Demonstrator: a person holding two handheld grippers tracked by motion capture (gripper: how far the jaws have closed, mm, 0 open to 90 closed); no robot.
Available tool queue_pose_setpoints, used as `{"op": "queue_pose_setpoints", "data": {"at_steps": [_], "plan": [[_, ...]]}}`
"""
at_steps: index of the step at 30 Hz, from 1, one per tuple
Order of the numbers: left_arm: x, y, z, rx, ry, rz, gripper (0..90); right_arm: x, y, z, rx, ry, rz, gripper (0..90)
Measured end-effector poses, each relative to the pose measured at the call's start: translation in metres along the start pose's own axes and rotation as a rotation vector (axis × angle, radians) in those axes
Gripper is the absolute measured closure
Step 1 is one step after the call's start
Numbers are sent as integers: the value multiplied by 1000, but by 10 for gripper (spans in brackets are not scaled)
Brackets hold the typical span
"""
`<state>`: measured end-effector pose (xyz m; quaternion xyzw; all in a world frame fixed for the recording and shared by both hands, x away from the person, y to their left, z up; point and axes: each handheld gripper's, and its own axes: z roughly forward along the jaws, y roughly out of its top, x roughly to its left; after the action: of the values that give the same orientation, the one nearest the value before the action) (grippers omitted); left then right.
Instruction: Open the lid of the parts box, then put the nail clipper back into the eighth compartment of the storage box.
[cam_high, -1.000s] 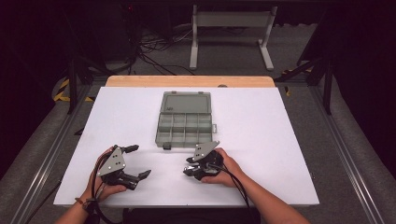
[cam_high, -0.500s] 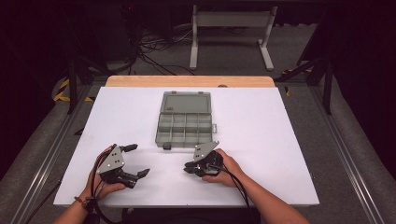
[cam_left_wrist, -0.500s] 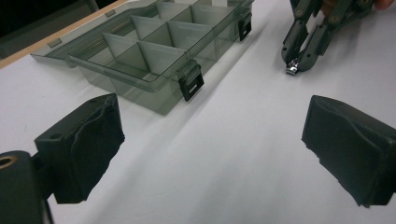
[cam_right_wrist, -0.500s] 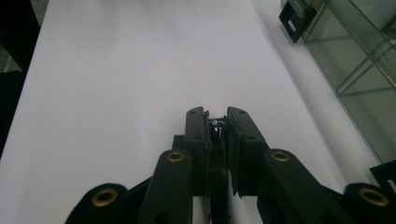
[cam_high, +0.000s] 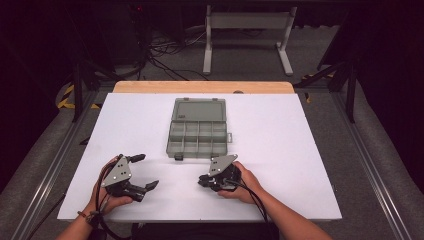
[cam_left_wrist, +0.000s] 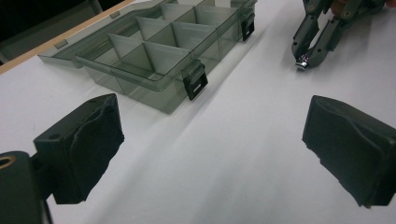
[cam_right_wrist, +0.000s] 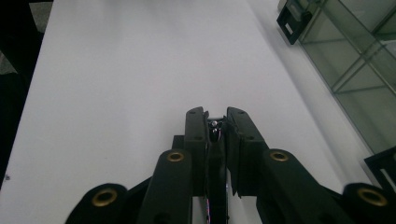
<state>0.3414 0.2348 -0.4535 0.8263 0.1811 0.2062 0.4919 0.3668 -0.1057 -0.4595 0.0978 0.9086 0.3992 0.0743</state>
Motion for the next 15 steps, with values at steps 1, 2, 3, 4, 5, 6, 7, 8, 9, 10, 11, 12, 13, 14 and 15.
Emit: {"op": "queue_pose_setpoints", "data": {"at_steps": [1, 2, 3, 4, 5, 6, 7, 8, 9, 10, 11, 12, 13, 14, 15], "plan": [[0, 0, 0, 4, -2, 4, 58, 0, 0, -2, -4, -4, -2, 798], [0, 0, 1, 2, 0, 4, 56, 0, 0, -3, -14, 0, 1, 798], [0, 0, 1, 2, 0, 4, 56, 0, 0, -3, -14, 0, 1, 798], [1, 1, 2, -1, 4, -2, 56, -1, 0, -7, -30, -14, 14, 799], [1, 1, 2, -1, 4, -2, 56, -1, 0, -7, -30, -14, 14, 799], [2, 1, 2, -3, 3, -3, 56, -1, 0, -9, -33, -16, 14, 799], [2, 1, 2, -7, 3, -7, 53, -2, -1, -11, -42, -20, 13, 799], [3, 1, 2, -10, 4, -10, 53, -3, -1, -12, -48, -21, 17, 799], [2, 1, 3, -9, 1, -13, 53, -3, -1, -14, -53, -28, 22, 799], [2, 1, 3, -9, 1, -13, 52, -4, -1, -15, -62, -31, 30, 799], [2, 1, 3, -6, 2, -10, 51, -4, -2, -16, -69, -33, 34, 801], [2, 1, 3, -6, 2, -10, 51, -4, -1, -17, -70, -41, 28, 802], [1, 1, 3, -1, 3, -8, 51, -3, -1, -19, -78, -46, 31, 802], [1, 2, 3, 0, 4, 0, 51, -3, -1, -20, -85, -47, 31, 803], [0, 2, 3, -4, 5, 1, 51, -3, -1, -20, -85, -47, 31, 803]]}}
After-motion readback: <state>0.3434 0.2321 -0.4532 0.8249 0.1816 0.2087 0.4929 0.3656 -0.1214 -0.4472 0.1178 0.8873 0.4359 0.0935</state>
